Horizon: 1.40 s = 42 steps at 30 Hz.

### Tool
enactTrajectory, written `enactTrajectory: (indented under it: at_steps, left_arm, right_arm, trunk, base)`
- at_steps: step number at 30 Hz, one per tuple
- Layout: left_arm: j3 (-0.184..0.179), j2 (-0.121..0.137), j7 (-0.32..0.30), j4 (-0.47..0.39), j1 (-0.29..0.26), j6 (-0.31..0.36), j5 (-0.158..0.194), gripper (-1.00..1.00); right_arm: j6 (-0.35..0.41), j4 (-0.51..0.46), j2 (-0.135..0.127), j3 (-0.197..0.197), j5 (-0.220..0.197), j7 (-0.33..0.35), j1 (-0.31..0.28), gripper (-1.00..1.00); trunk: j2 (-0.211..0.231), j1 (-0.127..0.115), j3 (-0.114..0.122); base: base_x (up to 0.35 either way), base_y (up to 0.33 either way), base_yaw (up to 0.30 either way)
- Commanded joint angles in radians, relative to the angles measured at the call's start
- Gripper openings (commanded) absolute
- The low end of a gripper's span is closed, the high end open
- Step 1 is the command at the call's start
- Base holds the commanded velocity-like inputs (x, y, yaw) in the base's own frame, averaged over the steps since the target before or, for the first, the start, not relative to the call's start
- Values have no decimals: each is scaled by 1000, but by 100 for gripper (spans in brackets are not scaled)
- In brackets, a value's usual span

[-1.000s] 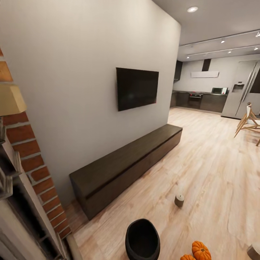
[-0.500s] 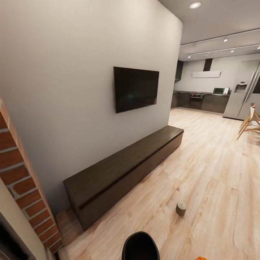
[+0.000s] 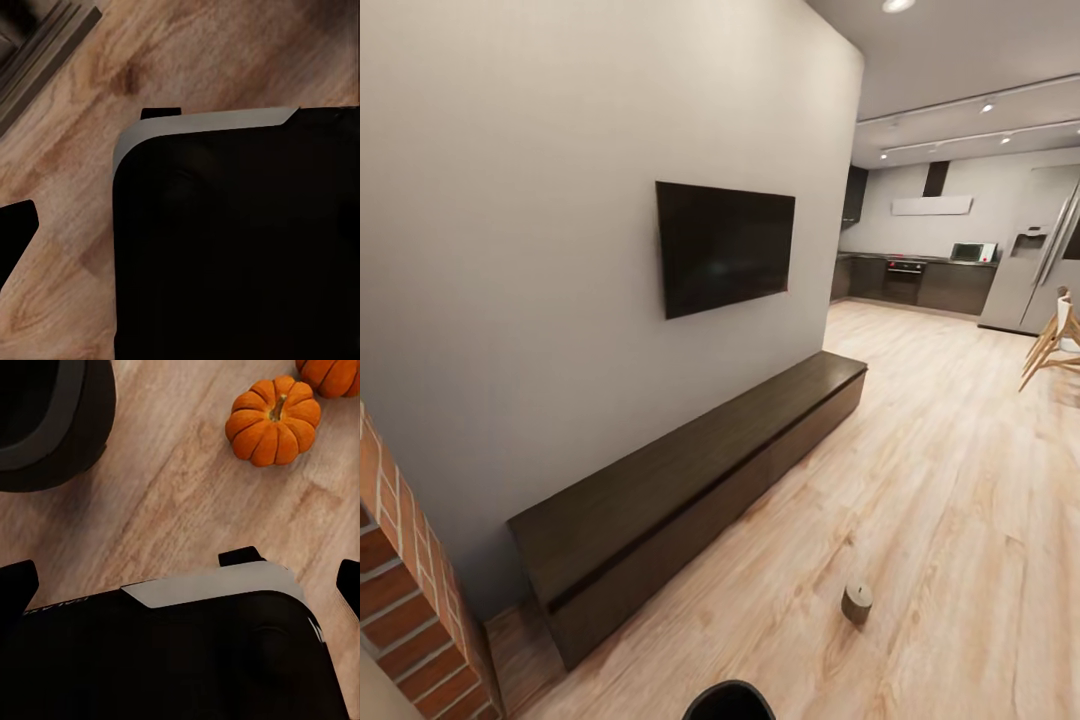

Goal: Place each of the two pumpkins and all three candles from the living room inside a cabinet in the living room (use any cabinet), then make sure every cabinet is closed, and position the cauldron so it is next to a table in the living room.

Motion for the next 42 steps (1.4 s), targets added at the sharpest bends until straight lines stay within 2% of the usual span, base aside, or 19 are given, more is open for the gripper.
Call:
enactTrajectory:
  at_steps: [1, 8, 21, 29, 42]
  left_arm:
    - [-1, 0, -1, -1, 0, -2, -1, 100]
    - [-1, 0, -1, -1, 0, -2, -2, 100]
    - [-1, -3, -1, -1, 0, -2, -3, 100]
    - [-1, -2, -1, -1, 0, -2, -4, 100]
    - [-1, -1, -1, -2, 0, -2, -3, 100]
  right_arm:
    - [-3, 1, 0, 0, -4, 1, 0, 100]
    - [-3, 1, 0, 0, -4, 1, 0, 100]
    - [-2, 1, 0, 1, -4, 1, 0, 100]
    - [-2, 1, 0, 1, -4, 1, 0, 100]
    - [-2, 1, 0, 1, -3, 1, 0, 100]
  trunk:
    - [0, 0, -1]
    - [0, 0, -1]
    - [0, 0, -1]
    - [0, 0, -1]
    - [0, 0, -1]
  base:
    - [164, -29, 0]
    - [138, -67, 0]
    - [-32, -46, 0]
    - [111, -115, 0]
    - [29, 10, 0]
